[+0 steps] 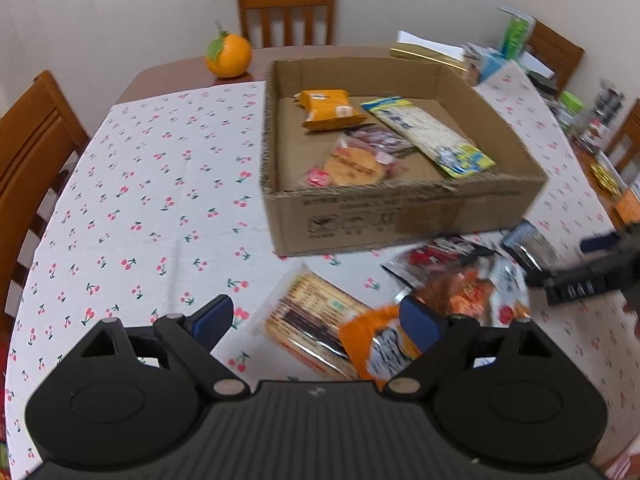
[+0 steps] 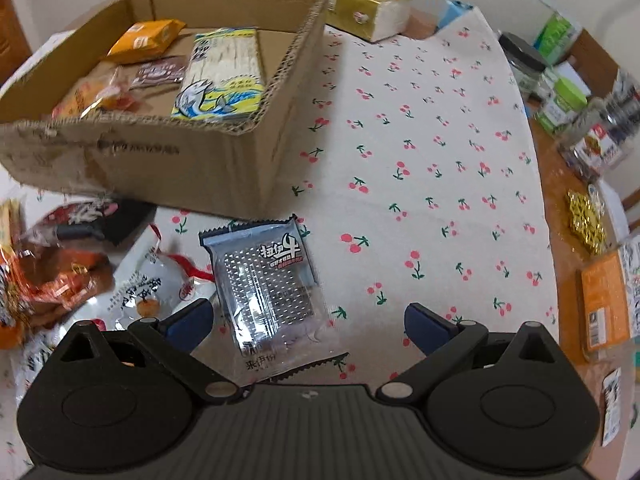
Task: Organize snacks
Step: 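Move both tools back out of the box toward the snacks on the table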
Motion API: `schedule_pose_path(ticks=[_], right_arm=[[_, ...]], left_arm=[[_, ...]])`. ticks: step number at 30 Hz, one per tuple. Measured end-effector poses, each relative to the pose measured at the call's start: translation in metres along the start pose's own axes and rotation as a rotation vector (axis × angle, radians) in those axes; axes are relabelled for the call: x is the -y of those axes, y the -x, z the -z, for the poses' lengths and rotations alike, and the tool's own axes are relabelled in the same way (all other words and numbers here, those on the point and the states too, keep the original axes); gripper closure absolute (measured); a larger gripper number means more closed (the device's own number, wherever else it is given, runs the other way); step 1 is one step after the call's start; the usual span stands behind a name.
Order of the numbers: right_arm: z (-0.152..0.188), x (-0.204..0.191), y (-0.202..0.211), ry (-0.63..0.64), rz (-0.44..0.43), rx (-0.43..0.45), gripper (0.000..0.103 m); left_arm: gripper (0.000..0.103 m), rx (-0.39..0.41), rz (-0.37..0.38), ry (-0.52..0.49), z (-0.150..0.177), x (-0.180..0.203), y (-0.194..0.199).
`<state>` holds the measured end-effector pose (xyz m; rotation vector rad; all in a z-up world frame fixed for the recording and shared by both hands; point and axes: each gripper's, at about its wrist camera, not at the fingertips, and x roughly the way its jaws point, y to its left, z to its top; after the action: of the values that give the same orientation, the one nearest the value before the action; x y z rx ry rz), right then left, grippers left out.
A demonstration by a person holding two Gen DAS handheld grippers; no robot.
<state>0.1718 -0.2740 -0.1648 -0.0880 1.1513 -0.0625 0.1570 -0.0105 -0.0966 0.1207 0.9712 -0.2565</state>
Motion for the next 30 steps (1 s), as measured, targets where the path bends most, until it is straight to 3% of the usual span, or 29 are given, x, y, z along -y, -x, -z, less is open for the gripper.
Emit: schedule_pose_path(ticks=[12, 30], right_arm=[[0.006, 0.01, -0.005, -0.029, -0.077, 0.01, 0.0], [0.004, 0.015, -0.006, 0.061, -0.124, -0.002, 0.0]], left_arm=[[0.013, -0.069, -0.038, 0.133, -0.011, -0.014, -0.06], [0.012, -0.125, -0.096, 0.148, 0.037, -0.042, -0.026]])
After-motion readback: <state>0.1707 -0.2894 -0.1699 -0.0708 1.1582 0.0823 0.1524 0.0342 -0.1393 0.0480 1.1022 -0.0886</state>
